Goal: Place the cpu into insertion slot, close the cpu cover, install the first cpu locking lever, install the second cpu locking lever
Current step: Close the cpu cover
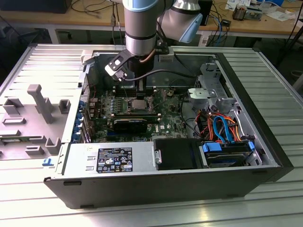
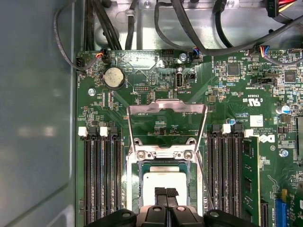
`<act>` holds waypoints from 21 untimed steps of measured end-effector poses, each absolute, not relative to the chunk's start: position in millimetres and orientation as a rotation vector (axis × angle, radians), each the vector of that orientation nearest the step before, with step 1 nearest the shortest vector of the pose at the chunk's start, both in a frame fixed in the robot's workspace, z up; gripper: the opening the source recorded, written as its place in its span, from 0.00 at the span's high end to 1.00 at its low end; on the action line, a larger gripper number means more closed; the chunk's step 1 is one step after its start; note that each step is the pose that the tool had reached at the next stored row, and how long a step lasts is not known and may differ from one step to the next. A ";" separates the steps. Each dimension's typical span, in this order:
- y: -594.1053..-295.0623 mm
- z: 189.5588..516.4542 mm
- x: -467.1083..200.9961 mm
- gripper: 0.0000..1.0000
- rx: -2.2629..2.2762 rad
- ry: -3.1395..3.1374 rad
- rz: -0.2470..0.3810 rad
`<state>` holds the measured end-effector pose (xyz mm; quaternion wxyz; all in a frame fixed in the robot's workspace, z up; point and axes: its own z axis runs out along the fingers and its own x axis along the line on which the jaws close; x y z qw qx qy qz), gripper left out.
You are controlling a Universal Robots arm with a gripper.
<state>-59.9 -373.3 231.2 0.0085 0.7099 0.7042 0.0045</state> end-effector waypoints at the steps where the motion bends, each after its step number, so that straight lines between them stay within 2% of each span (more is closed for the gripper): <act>1: -373.3 231.7 -59.9 0.89 2.218 2.201 0.014; 21: -373.5 236.2 -59.9 0.89 2.218 2.201 0.013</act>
